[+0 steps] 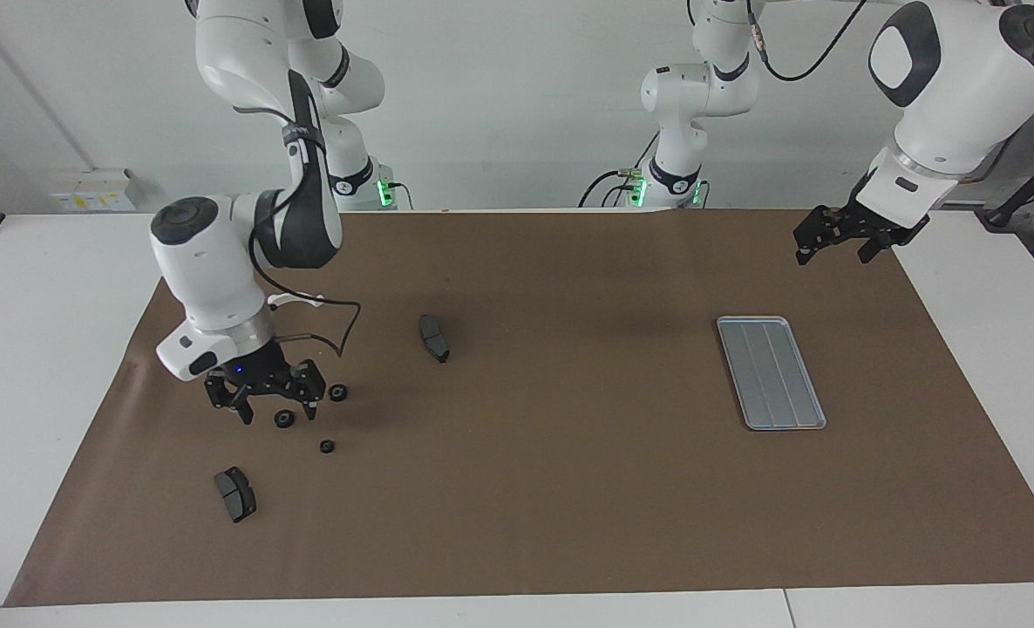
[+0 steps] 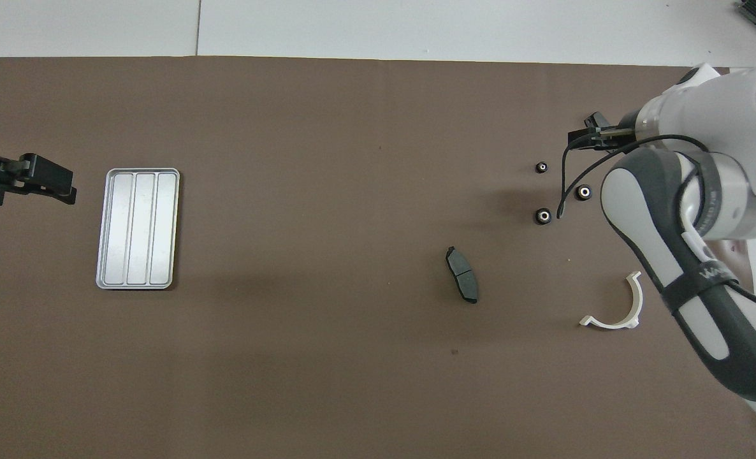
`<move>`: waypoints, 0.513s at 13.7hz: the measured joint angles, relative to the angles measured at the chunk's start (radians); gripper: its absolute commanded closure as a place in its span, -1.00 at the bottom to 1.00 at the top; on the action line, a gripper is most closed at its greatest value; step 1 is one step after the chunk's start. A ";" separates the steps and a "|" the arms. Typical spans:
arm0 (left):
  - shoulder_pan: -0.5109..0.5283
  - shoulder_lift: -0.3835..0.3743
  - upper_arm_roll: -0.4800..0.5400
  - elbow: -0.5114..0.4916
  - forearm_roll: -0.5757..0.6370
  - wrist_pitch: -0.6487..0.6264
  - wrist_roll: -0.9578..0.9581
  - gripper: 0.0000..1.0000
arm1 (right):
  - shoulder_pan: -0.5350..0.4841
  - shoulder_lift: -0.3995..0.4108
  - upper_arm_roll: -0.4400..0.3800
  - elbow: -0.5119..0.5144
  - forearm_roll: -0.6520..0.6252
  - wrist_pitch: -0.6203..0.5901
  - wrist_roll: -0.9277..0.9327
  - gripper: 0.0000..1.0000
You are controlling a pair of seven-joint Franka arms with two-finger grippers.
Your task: Place bearing gear from tray to pile
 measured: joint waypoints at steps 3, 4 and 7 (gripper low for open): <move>0.000 0.000 0.000 0.000 0.000 0.000 0.000 -1.00 | -0.038 -0.137 -0.006 0.005 0.000 -0.196 0.016 -1.00; 0.000 0.000 0.000 0.000 0.000 0.000 0.000 -1.00 | -0.055 -0.190 -0.007 0.006 -0.003 -0.274 0.022 -1.00; 0.000 0.000 0.000 0.000 0.000 0.000 0.000 -1.00 | -0.088 -0.311 -0.009 0.014 -0.029 -0.480 0.026 -1.00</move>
